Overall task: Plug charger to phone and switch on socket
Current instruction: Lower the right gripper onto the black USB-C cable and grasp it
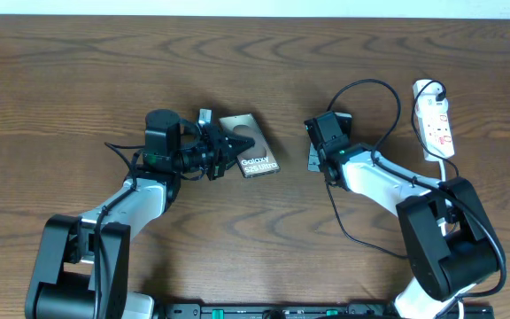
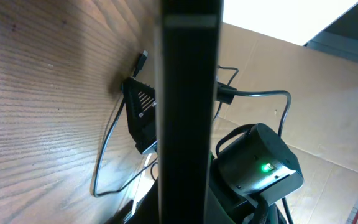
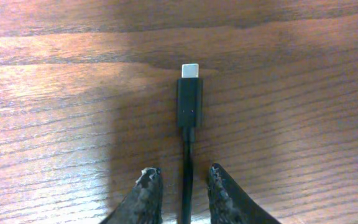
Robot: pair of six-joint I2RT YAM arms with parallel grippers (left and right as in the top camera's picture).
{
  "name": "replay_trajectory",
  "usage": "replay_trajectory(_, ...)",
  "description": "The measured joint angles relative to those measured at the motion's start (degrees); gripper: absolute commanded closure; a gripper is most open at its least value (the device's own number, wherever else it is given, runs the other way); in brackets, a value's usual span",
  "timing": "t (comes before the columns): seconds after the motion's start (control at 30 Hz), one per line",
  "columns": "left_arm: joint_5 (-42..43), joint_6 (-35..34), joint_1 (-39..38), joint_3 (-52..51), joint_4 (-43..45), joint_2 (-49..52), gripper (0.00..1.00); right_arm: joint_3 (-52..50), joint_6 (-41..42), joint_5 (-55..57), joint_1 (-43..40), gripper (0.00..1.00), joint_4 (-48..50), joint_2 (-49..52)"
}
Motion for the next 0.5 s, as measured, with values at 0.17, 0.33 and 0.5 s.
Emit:
replay_trajectory(0.17,0.0,0.0,0.0,0.0,0.0,0.0,0.93,-0.2,0.0,-0.2,0.0,0.9,0.6,0.0)
replay_trajectory(0.33,0.1,0.0,0.0,0.0,0.0,0.0,0.92,-0.2,0.0,-0.1,0.0,0.99,0.6,0.1)
replay_trajectory(0.5,0.4,0.0,0.0,0.0,0.0,0.0,0.93,-0.2,0.0,0.0,0.0,0.99,0.5,0.0)
